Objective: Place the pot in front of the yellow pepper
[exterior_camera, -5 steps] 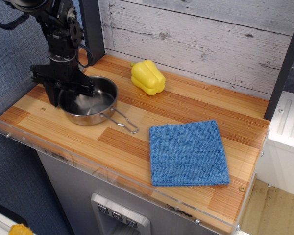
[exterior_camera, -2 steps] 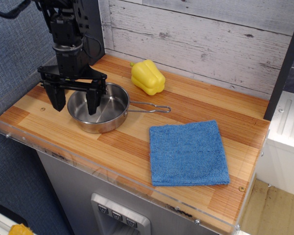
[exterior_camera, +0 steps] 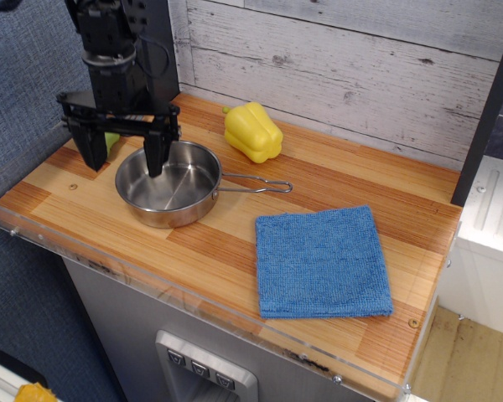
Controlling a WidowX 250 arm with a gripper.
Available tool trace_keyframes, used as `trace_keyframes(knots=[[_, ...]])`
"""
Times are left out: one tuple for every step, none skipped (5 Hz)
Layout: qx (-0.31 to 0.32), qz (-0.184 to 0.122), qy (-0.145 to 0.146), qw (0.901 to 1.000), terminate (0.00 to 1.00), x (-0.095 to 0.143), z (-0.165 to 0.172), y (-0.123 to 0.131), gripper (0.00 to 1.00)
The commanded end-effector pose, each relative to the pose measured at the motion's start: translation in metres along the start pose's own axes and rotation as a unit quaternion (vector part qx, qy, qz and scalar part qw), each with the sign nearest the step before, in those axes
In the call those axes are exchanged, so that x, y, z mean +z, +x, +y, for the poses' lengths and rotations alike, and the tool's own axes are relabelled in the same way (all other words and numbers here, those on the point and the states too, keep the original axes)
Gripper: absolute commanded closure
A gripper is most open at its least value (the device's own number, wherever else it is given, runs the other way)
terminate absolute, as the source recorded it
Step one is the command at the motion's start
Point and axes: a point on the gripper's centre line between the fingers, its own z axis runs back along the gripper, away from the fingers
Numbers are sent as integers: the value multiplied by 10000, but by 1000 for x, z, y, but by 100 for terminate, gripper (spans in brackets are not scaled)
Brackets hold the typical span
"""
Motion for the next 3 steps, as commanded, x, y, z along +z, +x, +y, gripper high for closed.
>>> trace_keyframes(knots=[[-429,-804,-140,9957,0,37,-28,17,0],[-800,-875,-300,9925,0,38,-50,22,0],[-1321,-877,-396,9866,0,40,-71,24,0]])
